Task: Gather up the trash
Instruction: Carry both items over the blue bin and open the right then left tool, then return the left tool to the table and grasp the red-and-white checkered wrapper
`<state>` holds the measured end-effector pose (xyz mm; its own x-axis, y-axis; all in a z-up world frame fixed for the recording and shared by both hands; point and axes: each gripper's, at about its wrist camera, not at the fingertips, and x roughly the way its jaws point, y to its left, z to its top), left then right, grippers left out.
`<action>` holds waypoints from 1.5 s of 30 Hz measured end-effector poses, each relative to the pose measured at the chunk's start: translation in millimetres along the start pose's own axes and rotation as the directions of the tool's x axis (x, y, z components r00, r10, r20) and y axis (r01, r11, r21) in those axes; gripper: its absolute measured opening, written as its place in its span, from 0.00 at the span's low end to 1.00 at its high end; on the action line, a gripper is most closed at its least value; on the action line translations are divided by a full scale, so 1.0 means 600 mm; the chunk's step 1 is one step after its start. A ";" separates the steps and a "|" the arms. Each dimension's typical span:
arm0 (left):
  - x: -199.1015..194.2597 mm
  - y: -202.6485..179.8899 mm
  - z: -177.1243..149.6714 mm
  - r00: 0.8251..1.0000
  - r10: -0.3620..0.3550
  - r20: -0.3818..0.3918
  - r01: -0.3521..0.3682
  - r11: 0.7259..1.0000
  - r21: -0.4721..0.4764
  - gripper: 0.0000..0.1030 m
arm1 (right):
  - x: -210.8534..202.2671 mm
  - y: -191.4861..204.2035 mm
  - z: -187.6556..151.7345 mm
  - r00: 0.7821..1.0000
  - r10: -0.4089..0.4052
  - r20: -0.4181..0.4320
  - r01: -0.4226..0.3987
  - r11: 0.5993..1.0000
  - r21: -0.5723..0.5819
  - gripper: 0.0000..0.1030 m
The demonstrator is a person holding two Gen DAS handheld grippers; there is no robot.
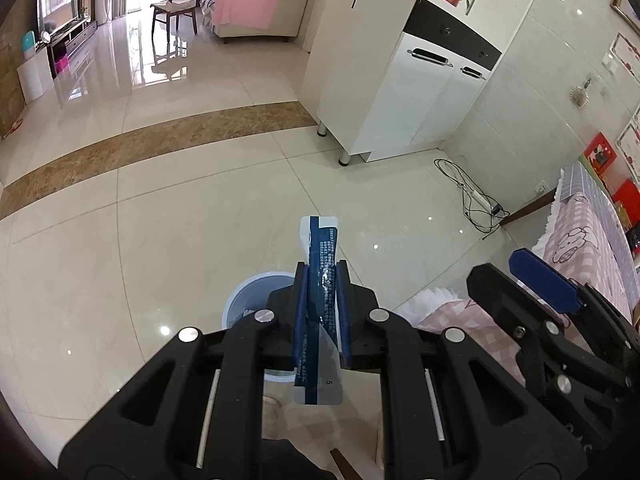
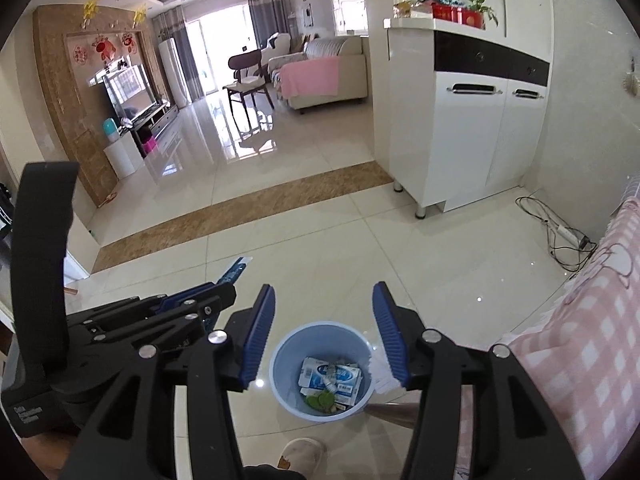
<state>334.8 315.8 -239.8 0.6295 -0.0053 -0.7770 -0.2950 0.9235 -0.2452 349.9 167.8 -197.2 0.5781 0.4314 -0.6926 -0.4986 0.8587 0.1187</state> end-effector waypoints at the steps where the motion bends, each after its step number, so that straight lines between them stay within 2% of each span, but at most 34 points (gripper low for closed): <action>1: 0.000 -0.003 0.002 1.000 -0.002 -0.002 0.002 1.000 0.003 0.14 | -0.004 -0.002 0.001 1.000 -0.002 0.010 0.002 1.000 0.004 0.49; 4: 0.003 -0.003 0.010 0.999 -0.021 -0.026 0.021 1.000 -0.003 0.17 | -0.019 -0.011 0.005 0.999 -0.013 0.046 0.012 1.000 0.021 0.49; 6: 0.005 -0.002 0.014 0.999 0.004 -0.033 -0.005 1.000 -0.015 0.39 | -0.029 -0.016 0.008 0.998 -0.020 0.066 0.018 0.999 0.030 0.49; 7: 0.001 -0.001 0.015 1.000 0.016 -0.017 -0.017 1.000 -0.022 0.62 | -0.035 -0.019 0.009 0.997 -0.018 0.071 0.016 0.999 0.037 0.49; 16: -0.042 -0.018 0.012 0.999 0.025 0.033 -0.024 1.000 -0.016 0.63 | -0.071 -0.024 0.013 0.996 -0.024 0.086 0.020 0.998 0.053 0.49; 23: -0.096 -0.055 0.005 0.997 -0.004 0.083 0.003 1.000 0.010 0.63 | -0.128 -0.039 0.001 0.992 -0.042 0.120 0.033 0.997 0.075 0.49; 32: -0.171 -0.163 -0.022 0.987 -0.095 0.131 0.079 0.989 0.122 0.63 | -0.252 -0.099 -0.038 0.976 -0.114 0.186 0.088 0.986 0.144 0.49; 37: -0.203 -0.263 -0.060 0.976 -0.185 0.119 0.156 0.964 0.216 0.64 | -0.338 -0.165 -0.079 0.957 -0.196 0.216 0.151 0.966 0.209 0.50; 40: -0.215 -0.327 -0.090 0.963 -0.253 0.092 0.222 0.940 0.260 0.66 | -0.390 -0.210 -0.110 0.940 -0.255 0.224 0.196 0.947 0.254 0.50; 45: -0.229 -0.452 -0.151 0.951 -0.308 0.036 0.273 0.887 0.372 0.67 | -0.474 -0.297 -0.168 0.896 -0.391 0.211 0.309 0.889 0.337 0.51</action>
<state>263.2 31.1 -118.9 0.7148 -0.2754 -0.6428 0.1776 0.9606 -0.2140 209.4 -135.4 -93.0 0.8492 0.1092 -0.5167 -0.0471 0.9902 0.1318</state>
